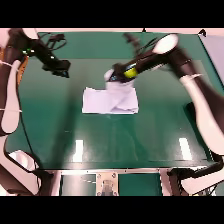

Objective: Fold the shirts.

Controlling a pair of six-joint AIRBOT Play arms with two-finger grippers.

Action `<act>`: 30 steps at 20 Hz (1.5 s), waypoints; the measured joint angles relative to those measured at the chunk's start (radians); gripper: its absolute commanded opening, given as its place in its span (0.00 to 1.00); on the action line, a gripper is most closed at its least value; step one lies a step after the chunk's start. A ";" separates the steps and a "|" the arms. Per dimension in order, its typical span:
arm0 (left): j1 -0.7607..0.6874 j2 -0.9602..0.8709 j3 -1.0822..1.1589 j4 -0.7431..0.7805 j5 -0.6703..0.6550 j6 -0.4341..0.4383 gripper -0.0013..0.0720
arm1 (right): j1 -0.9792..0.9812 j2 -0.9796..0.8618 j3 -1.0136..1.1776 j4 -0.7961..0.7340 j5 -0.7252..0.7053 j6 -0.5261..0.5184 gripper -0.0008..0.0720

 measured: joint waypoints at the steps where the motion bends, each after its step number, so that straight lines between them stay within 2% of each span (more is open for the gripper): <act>1: 0.016 0.004 0.000 0.014 -0.005 0.000 0.05 | 0.060 -0.033 -0.013 0.014 -0.093 0.003 0.66; 3: 0.038 0.011 0.000 0.031 -0.023 0.000 0.05 | 0.161 -0.095 -0.022 0.035 -0.243 0.008 0.66; 5: 0.051 0.013 0.000 0.043 -0.030 0.001 0.05 | 0.180 -0.114 -0.015 0.029 -0.305 0.014 0.65; 8: 0.060 0.016 0.000 0.053 -0.041 0.003 0.05 | 0.092 -0.080 -0.004 -0.008 -0.235 0.025 0.65; 11: 0.063 0.016 0.000 0.056 -0.049 0.003 0.05 | -0.062 -0.026 -0.021 -0.090 -0.083 0.061 0.66; 12: 0.064 0.016 0.000 0.057 -0.049 0.003 0.05 | -0.117 -0.008 -0.047 -0.116 -0.041 0.075 0.76; 13: 0.065 0.016 0.000 0.058 -0.050 0.003 0.05 | -0.165 0.005 -0.080 -0.137 -0.014 0.083 0.80; 16: 0.065 0.016 0.000 0.059 -0.053 0.003 0.05 | -0.275 0.025 -0.223 -0.164 0.022 0.101 0.81; 20: 0.065 0.016 0.000 0.060 -0.053 0.003 0.05 | -0.328 -0.014 -0.393 -0.069 -0.026 0.051 0.81; 23: 0.065 0.016 0.000 0.060 -0.053 0.003 0.05 | -0.308 -0.076 -0.440 0.074 -0.053 -0.013 0.81; 24: 0.065 0.016 0.000 0.060 -0.053 0.003 0.05 | -0.296 -0.093 -0.448 0.127 -0.060 -0.034 0.73; 25: 0.065 0.016 0.000 0.060 -0.053 0.003 0.05 | -0.284 -0.105 -0.452 0.164 -0.071 -0.059 0.32; 26: 0.065 0.016 0.000 0.060 -0.053 0.003 0.05 | -0.274 -0.117 -0.451 0.188 -0.087 -0.078 0.08; 27: 0.065 0.016 0.000 0.060 -0.053 0.003 0.05 | -0.268 -0.125 -0.441 0.206 -0.093 -0.089 0.04; 30: 0.065 0.016 0.000 0.060 -0.053 0.003 0.05 | -0.269 -0.117 -0.367 0.270 -0.068 -0.108 0.04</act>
